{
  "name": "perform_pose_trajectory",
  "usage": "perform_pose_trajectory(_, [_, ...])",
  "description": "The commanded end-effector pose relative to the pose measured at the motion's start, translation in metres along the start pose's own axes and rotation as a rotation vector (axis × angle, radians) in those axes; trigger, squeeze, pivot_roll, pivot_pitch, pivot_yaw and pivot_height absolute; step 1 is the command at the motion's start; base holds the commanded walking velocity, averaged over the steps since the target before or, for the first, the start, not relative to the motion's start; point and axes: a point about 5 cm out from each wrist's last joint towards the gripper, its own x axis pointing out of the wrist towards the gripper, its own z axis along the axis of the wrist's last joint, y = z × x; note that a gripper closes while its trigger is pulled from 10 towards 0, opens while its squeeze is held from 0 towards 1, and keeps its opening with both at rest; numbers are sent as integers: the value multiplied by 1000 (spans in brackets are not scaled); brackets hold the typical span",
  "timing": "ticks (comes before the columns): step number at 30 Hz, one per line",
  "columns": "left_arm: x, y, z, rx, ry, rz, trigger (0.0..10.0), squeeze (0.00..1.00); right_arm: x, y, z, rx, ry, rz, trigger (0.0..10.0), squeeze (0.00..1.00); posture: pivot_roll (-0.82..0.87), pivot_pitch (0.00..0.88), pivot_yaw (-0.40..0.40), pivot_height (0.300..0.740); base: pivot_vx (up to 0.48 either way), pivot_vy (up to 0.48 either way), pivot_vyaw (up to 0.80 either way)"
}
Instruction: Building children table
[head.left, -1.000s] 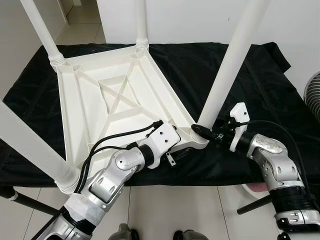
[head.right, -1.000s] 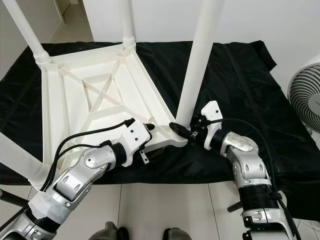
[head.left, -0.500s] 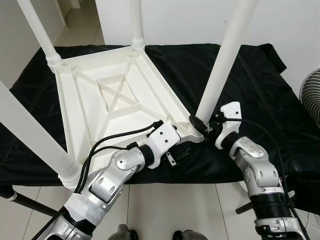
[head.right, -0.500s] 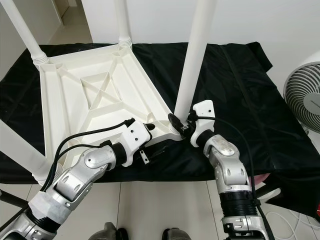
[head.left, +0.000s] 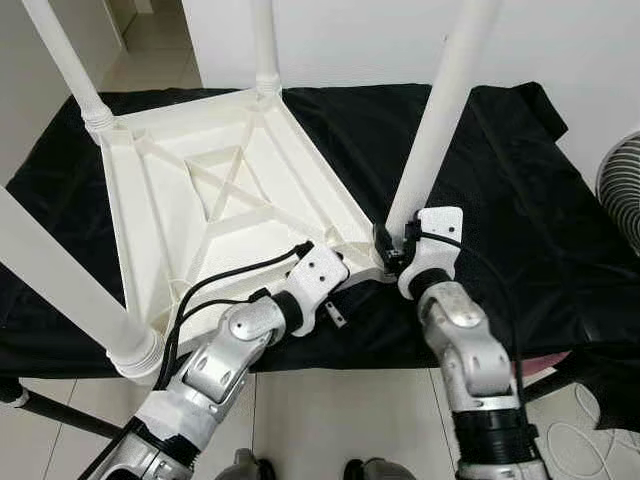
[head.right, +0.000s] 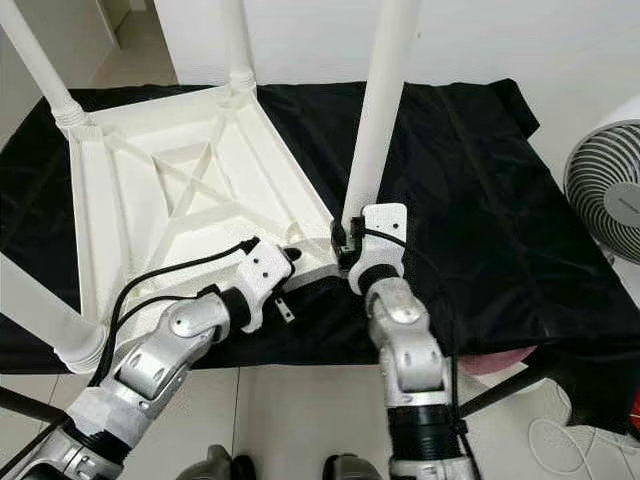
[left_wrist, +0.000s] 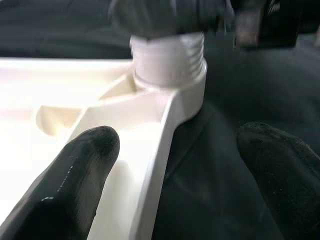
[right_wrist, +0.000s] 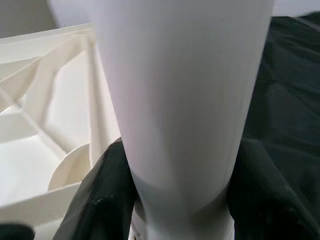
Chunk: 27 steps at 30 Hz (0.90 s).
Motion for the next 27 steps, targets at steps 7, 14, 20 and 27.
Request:
perform_pose_trajectory(7, [-2,3,1,3,-14,21,10000,0,-7,9,8,32,-20,-8,10000,0,-135,109,33,740,0,0,0])
perform_pose_trajectory(14, [-1,5,3,17,-29,17,10000,0,-5,5,15,29,-40,44,10000,1000,-139,110,32,740,0,0,0])
perform_pose_trajectory(20, [-1,4,7,27,-39,6,10000,0,0,-7,22,12,-37,180,10000,1000,-139,110,29,740,0,0,0])
perform_pose_trajectory(27, [-1,4,10,49,-43,-13,10000,0,8,-36,21,-189,7,461,10000,0,-140,106,33,740,0,0,0])
